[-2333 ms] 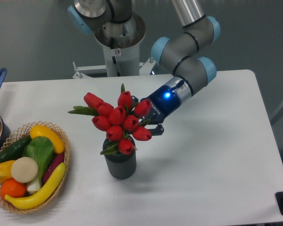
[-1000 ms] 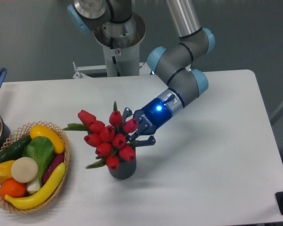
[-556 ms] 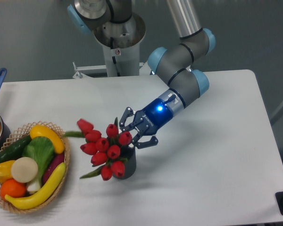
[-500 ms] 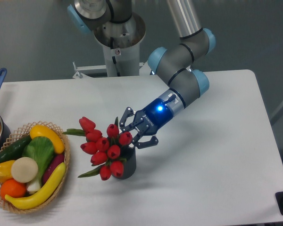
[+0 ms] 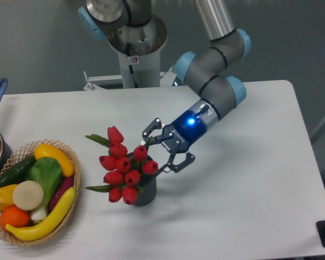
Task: Insert the flowers into the vase
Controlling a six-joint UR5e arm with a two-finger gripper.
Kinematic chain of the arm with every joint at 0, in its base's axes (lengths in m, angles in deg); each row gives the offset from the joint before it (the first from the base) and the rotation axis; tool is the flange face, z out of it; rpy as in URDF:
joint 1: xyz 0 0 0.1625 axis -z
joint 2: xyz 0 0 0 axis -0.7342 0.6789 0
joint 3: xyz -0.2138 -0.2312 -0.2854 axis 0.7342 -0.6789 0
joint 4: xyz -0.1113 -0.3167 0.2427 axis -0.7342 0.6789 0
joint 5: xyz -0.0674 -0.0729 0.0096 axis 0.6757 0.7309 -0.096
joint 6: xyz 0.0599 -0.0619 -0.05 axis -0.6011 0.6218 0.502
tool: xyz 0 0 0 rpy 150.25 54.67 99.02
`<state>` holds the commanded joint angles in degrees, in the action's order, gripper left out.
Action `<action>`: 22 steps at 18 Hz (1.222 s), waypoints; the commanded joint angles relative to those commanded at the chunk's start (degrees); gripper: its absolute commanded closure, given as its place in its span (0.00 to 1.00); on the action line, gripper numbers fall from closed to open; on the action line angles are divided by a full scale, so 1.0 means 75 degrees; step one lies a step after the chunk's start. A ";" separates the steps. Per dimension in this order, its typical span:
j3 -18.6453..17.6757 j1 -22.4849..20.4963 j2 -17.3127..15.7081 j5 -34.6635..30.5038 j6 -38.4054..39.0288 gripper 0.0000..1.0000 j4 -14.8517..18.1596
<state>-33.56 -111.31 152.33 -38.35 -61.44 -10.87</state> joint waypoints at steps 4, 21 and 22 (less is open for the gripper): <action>0.0070 -0.0491 -0.0586 -0.1208 0.0035 0.00 0.0012; 0.3139 -0.1805 -0.1490 -0.5753 0.0516 0.00 0.0830; 0.3280 -0.1817 -0.1513 -0.6105 0.0504 0.00 0.1041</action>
<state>-8.96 -124.93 140.98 -84.14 -57.66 -3.06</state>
